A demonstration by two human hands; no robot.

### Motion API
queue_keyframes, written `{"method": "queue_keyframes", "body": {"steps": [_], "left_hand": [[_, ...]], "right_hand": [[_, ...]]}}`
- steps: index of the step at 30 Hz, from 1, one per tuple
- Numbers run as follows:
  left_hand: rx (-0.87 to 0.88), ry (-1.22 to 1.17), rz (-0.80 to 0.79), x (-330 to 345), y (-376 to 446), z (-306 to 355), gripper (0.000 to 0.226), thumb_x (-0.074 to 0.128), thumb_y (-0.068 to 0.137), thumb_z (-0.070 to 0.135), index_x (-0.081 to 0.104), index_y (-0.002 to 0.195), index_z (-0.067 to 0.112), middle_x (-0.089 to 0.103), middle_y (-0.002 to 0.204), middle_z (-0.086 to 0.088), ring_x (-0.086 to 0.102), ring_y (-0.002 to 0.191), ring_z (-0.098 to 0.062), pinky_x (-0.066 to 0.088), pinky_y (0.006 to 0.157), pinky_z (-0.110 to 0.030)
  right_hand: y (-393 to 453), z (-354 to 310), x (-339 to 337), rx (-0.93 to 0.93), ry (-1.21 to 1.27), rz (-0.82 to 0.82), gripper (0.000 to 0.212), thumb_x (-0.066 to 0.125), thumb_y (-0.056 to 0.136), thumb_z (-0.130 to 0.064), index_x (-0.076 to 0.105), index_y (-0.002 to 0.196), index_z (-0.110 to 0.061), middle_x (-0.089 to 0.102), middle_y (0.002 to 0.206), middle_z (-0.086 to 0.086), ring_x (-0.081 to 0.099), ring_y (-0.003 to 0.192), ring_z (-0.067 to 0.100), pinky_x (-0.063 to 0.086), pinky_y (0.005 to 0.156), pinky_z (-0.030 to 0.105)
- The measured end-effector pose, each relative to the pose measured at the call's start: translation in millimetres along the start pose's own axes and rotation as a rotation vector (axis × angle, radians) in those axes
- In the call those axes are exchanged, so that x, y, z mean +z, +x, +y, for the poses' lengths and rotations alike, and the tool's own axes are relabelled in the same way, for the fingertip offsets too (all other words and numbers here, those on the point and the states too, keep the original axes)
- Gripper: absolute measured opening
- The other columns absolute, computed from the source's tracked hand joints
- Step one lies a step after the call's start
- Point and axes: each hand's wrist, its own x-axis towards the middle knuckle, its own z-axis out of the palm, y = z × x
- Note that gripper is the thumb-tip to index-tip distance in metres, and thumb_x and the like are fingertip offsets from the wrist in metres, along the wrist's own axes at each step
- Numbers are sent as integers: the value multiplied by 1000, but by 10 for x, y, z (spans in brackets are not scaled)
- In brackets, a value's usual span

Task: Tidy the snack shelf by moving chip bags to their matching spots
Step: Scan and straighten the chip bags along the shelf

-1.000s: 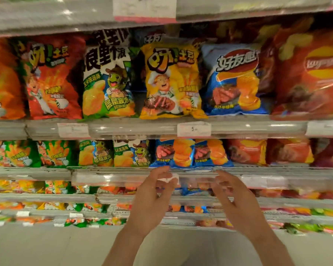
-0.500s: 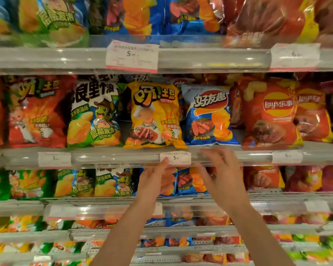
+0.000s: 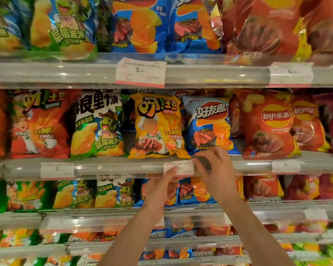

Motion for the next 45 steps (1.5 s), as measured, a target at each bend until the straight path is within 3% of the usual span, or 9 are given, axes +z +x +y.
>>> {"method": "queue_keyframes", "body": {"steps": [10, 14, 18, 22, 27, 30, 36, 39, 45], "left_hand": [[8, 16, -36, -9, 27, 23, 35, 80, 86, 39, 79, 108, 11, 81, 84, -3, 64, 64, -14, 52, 66, -30], [30, 35, -58, -31, 47, 5, 37, 77, 89, 38, 77, 110, 8, 75, 69, 3, 55, 49, -7, 45, 54, -22], [51, 32, -71, -36, 42, 7, 31, 76, 90, 37, 79, 108, 12, 81, 84, 0, 57, 52, -7, 46, 59, -25], [40, 24, -74, -43, 50, 6, 31, 77, 89, 36, 79, 107, 11, 81, 86, -2, 57, 53, -8, 45, 58, -25], [42, 28, -77, -42, 49, 7, 31, 78, 89, 37, 79, 107, 12, 82, 90, -3, 59, 56, -10, 45, 62, -28], [31, 26, -73, -46, 48, 9, 31, 78, 88, 37, 80, 105, 11, 81, 87, -2, 60, 58, -11, 46, 64, -29], [22, 41, -76, -50, 73, -12, 35, 79, 87, 41, 81, 105, 11, 82, 88, -2, 63, 65, -13, 47, 72, -35], [28, 55, -69, -52, 86, -26, 37, 79, 86, 42, 81, 103, 9, 80, 82, 0, 61, 63, -12, 47, 66, -30], [40, 58, -75, -55, 80, -25, 37, 79, 86, 41, 81, 100, 6, 76, 73, 1, 58, 57, -10, 44, 56, -24]], "right_hand": [[82, -7, -174, 42, 42, -120, 14, 71, 94, -15, 75, 108, -16, 55, 99, -5, 58, 87, 14, 53, 77, 29], [271, -68, -305, 110, 121, -132, 16, 66, 98, -16, 72, 113, -15, 60, 103, -4, 59, 85, 0, 46, 75, 8], [625, -264, -311, 141, 169, -252, 34, 65, 99, -31, 63, 131, -20, 66, 110, -5, 64, 89, 5, 55, 81, 30], [937, -458, -181, 201, 205, -550, 77, 63, 94, -55, 26, 158, -33, 53, 141, -5, 63, 117, 13, 53, 99, 35], [1076, -445, 54, 209, 381, -699, 91, 67, 92, -54, 9, 161, -42, 34, 162, -8, 43, 140, 9, 39, 116, 32], [1076, -400, 129, 205, 471, -657, 87, 71, 90, -48, 20, 160, -41, 39, 160, -6, 44, 143, 14, 39, 119, 40], [1041, -421, 188, 153, 427, -473, 79, 73, 92, -38, 31, 158, -34, 39, 147, 2, 44, 134, 12, 39, 112, 22], [970, -393, 241, 127, 350, -454, 78, 72, 93, -35, 31, 158, -30, 34, 149, 1, 41, 129, 6, 33, 95, -2], [933, -402, 260, 151, 328, -459, 78, 71, 93, -40, 29, 158, -30, 33, 153, 3, 42, 134, 11, 34, 108, 20]]}}
